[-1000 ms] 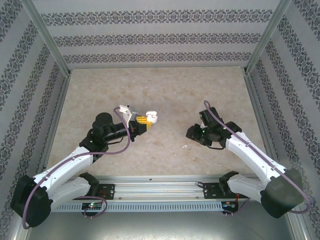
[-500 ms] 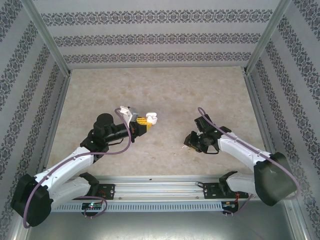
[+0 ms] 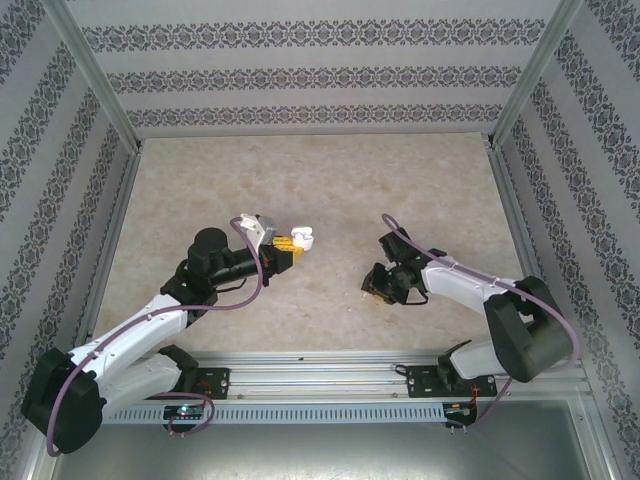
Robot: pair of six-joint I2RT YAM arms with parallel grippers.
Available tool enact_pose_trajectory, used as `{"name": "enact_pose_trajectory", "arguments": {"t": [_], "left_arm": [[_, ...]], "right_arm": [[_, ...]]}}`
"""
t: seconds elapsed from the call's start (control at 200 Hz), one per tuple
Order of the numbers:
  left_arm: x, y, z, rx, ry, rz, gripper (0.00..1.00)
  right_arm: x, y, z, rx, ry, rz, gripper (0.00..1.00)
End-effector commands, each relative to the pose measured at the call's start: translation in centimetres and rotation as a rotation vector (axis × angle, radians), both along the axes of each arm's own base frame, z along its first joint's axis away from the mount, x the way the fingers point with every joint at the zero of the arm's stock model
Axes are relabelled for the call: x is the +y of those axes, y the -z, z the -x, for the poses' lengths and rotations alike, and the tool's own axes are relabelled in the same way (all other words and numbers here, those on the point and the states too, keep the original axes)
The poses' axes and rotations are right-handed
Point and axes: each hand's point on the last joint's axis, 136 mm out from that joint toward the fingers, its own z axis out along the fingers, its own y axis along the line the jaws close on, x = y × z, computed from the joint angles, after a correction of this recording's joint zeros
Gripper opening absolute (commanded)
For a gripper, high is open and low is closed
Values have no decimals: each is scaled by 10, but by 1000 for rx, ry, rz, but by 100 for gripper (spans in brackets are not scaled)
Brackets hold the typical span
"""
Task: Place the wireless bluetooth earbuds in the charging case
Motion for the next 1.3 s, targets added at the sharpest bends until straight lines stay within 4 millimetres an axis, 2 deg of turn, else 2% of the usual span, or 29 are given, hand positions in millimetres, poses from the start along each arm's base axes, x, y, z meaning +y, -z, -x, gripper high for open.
{"name": "enact_pose_trajectory", "arguments": {"t": [0.0,0.335,0.844,1.049,1.299], "left_arm": [[-2,-1,2,-26,11,-12,0],[-1,1,2,-24,10,-22,0],[-1,-1,2,-26,8,-21,0],[-2,-2,1,-29,9,-22,0],[-2,-2,1,-29,12,-24,0]], "right_arm": [[10,-6,-9,-26,-29,-12,31],[12,1,-14,-7,-71,16,29],[11,14,-1,63,-201,167,29],[11,20,1,91,-259,239,23],[13,8,-6,47,-267,267,18]]}}
